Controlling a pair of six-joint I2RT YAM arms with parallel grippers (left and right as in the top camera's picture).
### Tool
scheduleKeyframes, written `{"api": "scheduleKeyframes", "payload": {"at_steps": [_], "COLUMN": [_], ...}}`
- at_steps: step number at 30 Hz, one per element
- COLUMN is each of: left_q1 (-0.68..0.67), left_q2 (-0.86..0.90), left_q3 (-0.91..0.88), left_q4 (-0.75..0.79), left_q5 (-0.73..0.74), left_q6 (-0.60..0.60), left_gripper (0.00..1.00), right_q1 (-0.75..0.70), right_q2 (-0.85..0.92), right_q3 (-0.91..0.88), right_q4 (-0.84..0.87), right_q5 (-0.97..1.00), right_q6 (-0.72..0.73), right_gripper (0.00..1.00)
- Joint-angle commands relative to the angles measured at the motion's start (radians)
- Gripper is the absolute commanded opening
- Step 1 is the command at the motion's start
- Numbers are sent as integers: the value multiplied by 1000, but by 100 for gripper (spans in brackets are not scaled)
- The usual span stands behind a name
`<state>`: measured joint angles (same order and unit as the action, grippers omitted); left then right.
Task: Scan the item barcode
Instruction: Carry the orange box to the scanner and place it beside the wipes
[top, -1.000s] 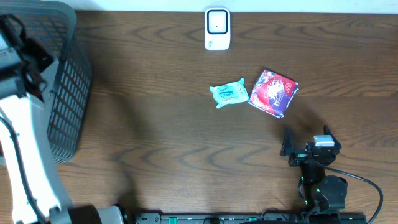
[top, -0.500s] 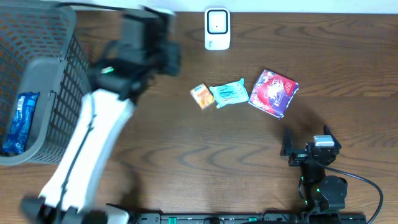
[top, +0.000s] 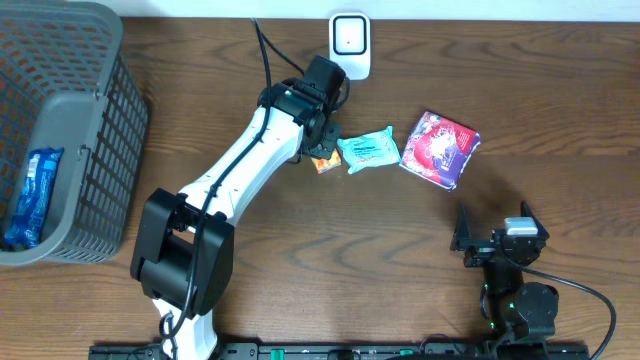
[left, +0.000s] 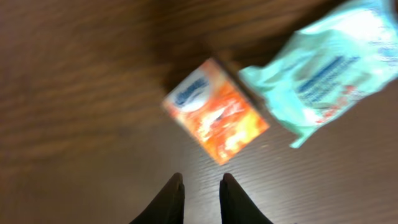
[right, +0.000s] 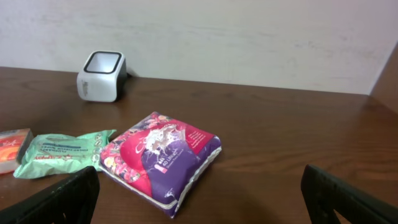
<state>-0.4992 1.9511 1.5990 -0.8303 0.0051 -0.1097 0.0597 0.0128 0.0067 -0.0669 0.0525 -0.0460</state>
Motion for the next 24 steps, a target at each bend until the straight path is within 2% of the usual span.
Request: {"api": "scheduleKeyframes", "payload": {"at_steps": [1,9,16,19,24], "left_q1": [6,11,10,10,11], "left_q2": [5,81,181,183,181], "left_q3": [-8,-129,-129,-129,-129], "left_q4": [-47,56,249,303,399], "left_q5": [-126,-124,66,82,117], "left_q6": [-239,-416,-416,-411,-281], "left_gripper": [21,21,21,21,21], "right_q1": [-8,-8,-8,-8,-8], "right_q2": [-5,-5,-5,-5,-5], "right_q3": [-2,-2,-2,-2,-2], "right_q4": [-4,-4,-4,-4,-4], "right_q5": [2,2,2,2,2], "right_q6": [-11,-11,-11,-11,-11], "right_gripper": [99,99,99,99,99]}}
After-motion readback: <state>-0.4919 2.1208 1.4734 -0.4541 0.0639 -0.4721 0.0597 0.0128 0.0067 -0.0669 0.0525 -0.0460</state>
